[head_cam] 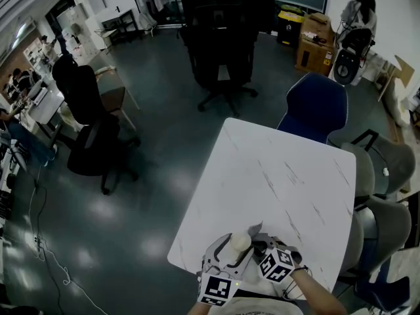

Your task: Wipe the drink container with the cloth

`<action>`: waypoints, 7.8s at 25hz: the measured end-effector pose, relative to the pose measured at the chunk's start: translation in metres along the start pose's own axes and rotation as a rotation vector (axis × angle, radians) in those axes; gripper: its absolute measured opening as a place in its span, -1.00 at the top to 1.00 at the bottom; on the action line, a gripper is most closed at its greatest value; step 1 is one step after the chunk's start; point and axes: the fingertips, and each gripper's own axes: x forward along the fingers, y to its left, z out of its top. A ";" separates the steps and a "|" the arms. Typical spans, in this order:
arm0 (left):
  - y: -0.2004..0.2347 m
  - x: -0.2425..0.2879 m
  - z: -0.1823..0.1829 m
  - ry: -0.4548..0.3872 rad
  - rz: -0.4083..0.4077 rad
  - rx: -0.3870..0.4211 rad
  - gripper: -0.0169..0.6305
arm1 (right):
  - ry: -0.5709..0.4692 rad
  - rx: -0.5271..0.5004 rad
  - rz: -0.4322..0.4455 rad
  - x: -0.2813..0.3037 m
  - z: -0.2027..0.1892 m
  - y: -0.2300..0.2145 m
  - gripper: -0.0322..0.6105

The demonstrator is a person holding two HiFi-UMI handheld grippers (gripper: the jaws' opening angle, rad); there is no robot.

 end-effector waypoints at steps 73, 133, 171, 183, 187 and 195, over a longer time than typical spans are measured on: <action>-0.023 -0.009 -0.008 0.106 -0.837 0.322 0.13 | -0.031 -0.205 0.078 -0.066 0.040 -0.005 0.72; -0.013 -0.005 -0.008 -0.048 -0.047 0.001 0.11 | 0.062 -0.053 0.122 0.009 -0.019 0.009 0.72; -0.016 -0.009 -0.014 -0.048 -0.377 0.117 0.11 | -0.051 -0.153 0.126 -0.062 0.039 0.006 0.72; -0.020 -0.015 -0.014 -0.021 -0.536 0.172 0.11 | -0.068 -0.179 0.126 -0.078 0.052 0.005 0.72; -0.021 -0.015 -0.016 0.011 -0.613 0.206 0.11 | -0.068 -0.195 0.123 -0.081 0.055 0.004 0.72; -0.024 -0.018 -0.017 0.035 -0.697 0.242 0.11 | -0.072 -0.217 0.129 -0.088 0.060 0.005 0.72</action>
